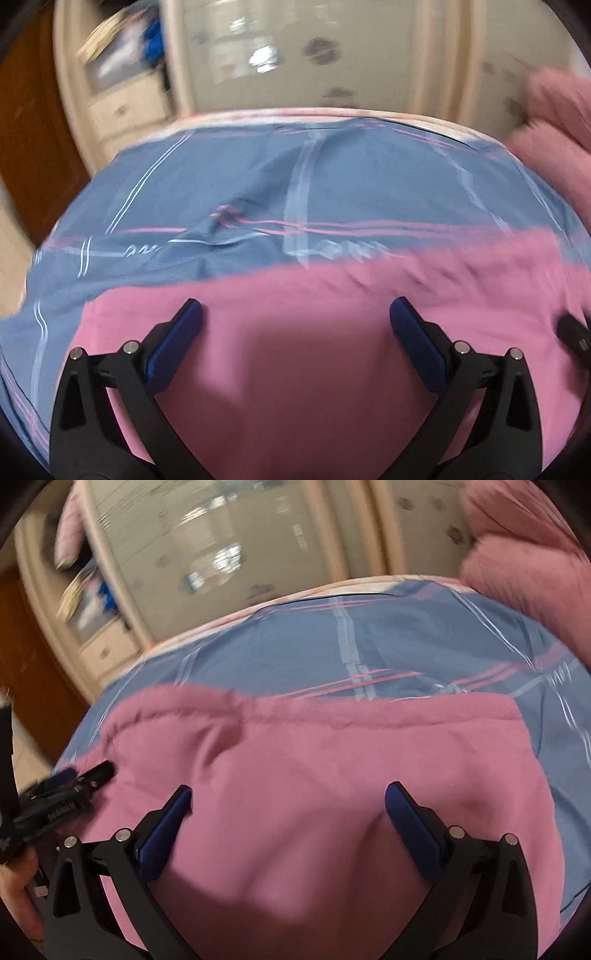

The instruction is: Fold large clothes

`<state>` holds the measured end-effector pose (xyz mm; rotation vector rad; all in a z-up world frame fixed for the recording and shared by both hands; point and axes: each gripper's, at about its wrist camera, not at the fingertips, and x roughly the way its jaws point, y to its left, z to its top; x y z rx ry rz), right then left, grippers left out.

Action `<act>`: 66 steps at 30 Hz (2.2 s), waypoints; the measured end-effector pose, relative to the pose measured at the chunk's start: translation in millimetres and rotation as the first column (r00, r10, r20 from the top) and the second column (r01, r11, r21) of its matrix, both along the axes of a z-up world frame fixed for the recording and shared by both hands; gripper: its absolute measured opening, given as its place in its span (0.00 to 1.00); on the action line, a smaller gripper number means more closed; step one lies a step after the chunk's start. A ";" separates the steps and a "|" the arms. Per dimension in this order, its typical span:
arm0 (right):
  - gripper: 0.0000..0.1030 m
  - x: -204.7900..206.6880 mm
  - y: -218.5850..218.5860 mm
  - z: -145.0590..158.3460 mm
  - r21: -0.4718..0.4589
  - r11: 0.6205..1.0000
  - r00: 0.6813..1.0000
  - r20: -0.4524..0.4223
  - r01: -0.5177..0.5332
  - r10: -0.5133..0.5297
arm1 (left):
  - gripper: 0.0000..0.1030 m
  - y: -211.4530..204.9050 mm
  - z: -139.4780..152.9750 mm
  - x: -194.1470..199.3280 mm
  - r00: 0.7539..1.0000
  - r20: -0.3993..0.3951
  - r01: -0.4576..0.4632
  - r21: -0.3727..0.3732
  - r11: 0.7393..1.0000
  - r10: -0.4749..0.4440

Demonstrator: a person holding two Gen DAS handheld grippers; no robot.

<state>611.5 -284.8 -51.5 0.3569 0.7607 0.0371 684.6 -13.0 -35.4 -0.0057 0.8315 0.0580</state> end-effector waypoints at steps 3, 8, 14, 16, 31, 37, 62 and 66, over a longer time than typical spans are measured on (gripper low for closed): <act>0.96 4.3 -46.3 -11.2 0.037 0.982 0.982 -0.009 0.187 -0.187 | 0.98 21.7 -21.8 17.9 0.997 -0.032 -0.070 -0.069 0.995 0.068; 0.96 -3.8 -142.5 -57.7 0.176 0.864 0.877 -0.192 0.472 -0.440 | 0.98 43.4 -32.6 1.6 0.994 0.035 -0.093 -0.200 0.975 0.102; 0.99 -30.5 -135.0 -36.6 0.203 0.869 0.889 -0.018 0.452 -0.458 | 0.98 78.7 -35.7 -25.5 0.983 0.120 -0.064 -0.474 0.878 0.136; 0.99 -41.7 -141.6 -34.7 0.225 0.846 0.871 -0.018 0.483 -0.492 | 0.98 74.4 -26.1 -29.1 0.993 0.049 -0.074 -0.432 0.899 0.106; 0.99 -249.8 -107.6 28.2 0.105 0.937 0.938 0.058 0.334 -0.341 | 0.98 37.3 36.2 -323.9 0.972 0.198 -0.137 0.042 0.990 0.126; 0.99 -343.8 -60.4 54.1 -0.127 0.970 0.971 0.152 0.205 -0.185 | 0.98 17.0 48.8 -400.4 0.977 0.210 -0.090 0.203 0.975 0.047; 0.99 -483.4 24.3 82.4 -0.319 0.930 0.945 0.317 0.183 -0.077 | 0.98 -26.3 87.6 -556.0 0.929 0.368 0.006 0.081 0.997 -0.036; 0.99 -475.8 26.7 79.8 -0.307 0.936 0.947 0.314 0.171 -0.070 | 0.98 -15.7 80.1 -540.8 0.944 0.329 0.002 0.033 0.999 -0.013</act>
